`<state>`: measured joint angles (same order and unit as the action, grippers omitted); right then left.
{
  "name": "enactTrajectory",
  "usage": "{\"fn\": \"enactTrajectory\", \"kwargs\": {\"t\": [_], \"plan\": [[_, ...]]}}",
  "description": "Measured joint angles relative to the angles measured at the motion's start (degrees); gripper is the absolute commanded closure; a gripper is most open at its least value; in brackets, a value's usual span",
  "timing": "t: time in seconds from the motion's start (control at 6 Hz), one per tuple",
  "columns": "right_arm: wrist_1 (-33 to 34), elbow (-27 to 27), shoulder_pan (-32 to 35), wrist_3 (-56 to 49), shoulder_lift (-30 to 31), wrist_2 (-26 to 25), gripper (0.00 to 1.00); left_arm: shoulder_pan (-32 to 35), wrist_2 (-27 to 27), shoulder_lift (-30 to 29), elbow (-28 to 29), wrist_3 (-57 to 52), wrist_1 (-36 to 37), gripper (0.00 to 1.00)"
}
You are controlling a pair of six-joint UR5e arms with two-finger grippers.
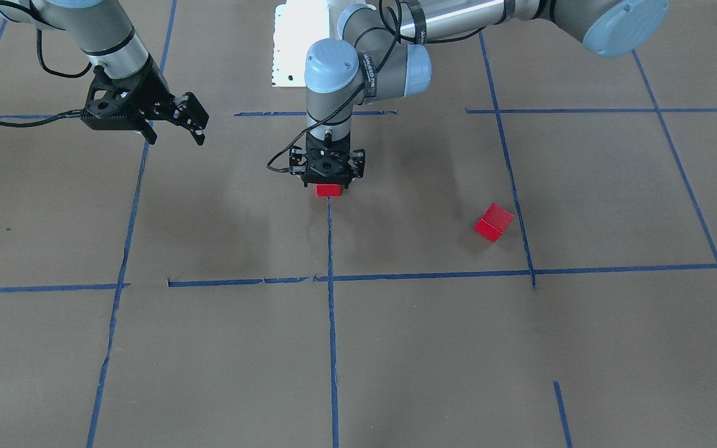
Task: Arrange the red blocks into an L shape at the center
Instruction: 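Open the left gripper and move it toward the last red cube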
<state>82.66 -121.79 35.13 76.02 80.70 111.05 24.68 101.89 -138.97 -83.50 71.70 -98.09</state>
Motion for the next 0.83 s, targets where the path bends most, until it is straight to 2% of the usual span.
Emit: {"fn": "enactTrajectory", "kwargs": {"t": [0.33,0.5,0.83], "plan": [[0.04,-0.53,0.06,0.0,0.45,0.14,0.0,4.97,0.55,4.95,-8.12,-3.64,-0.15,0.12],[0.05,-0.92,0.09,0.0,0.62,0.19,0.0,7.83,1.64,9.04,-12.14,-10.56,-0.3,0.12],[0.05,-1.58,0.05,0.0,0.76,0.31,0.0,16.05,9.36,17.13,-17.04,-26.45,-0.82,0.12]]}}
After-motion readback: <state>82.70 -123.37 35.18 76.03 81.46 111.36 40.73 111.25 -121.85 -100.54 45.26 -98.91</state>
